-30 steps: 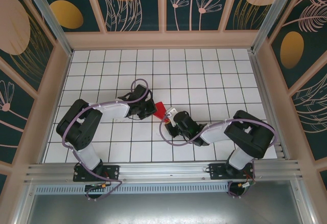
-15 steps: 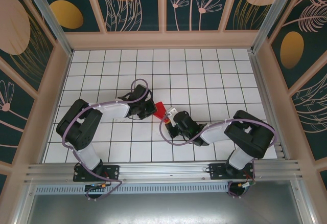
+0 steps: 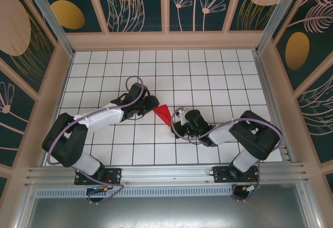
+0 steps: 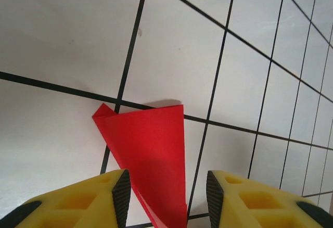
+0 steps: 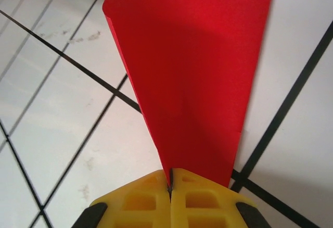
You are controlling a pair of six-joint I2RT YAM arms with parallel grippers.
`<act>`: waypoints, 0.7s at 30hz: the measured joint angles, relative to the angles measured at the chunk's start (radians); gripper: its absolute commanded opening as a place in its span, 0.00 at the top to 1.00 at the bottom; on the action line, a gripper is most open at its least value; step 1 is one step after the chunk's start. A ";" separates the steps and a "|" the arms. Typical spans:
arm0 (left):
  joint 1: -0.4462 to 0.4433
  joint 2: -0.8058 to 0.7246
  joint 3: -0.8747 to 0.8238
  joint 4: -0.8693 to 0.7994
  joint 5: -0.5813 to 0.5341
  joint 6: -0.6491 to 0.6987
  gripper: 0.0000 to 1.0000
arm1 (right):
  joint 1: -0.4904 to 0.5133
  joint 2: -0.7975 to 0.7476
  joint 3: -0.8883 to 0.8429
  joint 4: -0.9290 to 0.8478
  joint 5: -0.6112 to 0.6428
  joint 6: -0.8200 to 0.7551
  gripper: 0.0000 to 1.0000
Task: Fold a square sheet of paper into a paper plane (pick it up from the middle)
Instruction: Fold the wing for the fifth time at the center of the table.
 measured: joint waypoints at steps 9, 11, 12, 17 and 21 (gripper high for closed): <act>0.000 -0.023 -0.049 0.008 -0.019 -0.001 0.56 | -0.065 0.012 -0.045 0.063 -0.108 0.155 1.00; 0.000 -0.023 -0.054 0.008 -0.019 0.000 0.57 | -0.071 0.028 -0.045 0.076 -0.126 0.179 1.00; 0.000 -0.023 -0.055 0.009 -0.018 -0.001 0.58 | -0.076 0.034 -0.045 0.084 -0.136 0.189 1.00; 0.000 -0.023 -0.072 0.034 -0.011 -0.002 0.59 | -0.111 0.072 -0.039 0.127 -0.214 0.253 1.00; 0.000 -0.024 -0.092 0.045 0.001 -0.004 0.64 | -0.135 0.096 -0.037 0.156 -0.265 0.295 1.00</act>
